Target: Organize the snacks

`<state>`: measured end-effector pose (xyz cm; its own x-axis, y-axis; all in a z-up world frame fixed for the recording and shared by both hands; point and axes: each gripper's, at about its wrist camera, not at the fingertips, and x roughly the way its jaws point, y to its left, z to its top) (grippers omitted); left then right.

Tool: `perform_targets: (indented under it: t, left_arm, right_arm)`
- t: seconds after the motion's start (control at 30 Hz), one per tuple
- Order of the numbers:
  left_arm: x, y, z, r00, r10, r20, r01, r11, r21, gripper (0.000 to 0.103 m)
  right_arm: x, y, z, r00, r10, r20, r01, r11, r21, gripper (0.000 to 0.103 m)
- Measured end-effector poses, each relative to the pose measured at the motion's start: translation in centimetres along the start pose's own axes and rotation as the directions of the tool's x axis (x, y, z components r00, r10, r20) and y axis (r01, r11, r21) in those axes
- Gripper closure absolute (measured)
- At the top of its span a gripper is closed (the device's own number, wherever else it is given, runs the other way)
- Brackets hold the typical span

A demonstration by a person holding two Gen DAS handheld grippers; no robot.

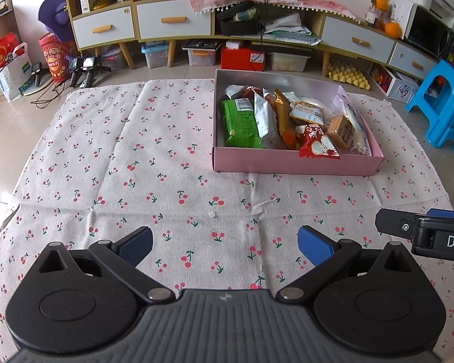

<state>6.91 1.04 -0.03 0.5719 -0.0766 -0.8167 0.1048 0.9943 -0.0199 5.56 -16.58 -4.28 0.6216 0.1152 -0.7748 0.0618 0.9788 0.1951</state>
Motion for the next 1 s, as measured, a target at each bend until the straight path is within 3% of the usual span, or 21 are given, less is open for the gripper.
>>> perform_targets:
  t: [1.0]
  left_arm:
    - [-0.02,0.05,-0.01,1.0,-0.001,-0.002,0.001,1.0,-0.001,0.001]
  right_arm:
    - [0.26,0.02,-0.21,1.0,0.006,-0.017,-0.006,1.0,0.004,0.01]
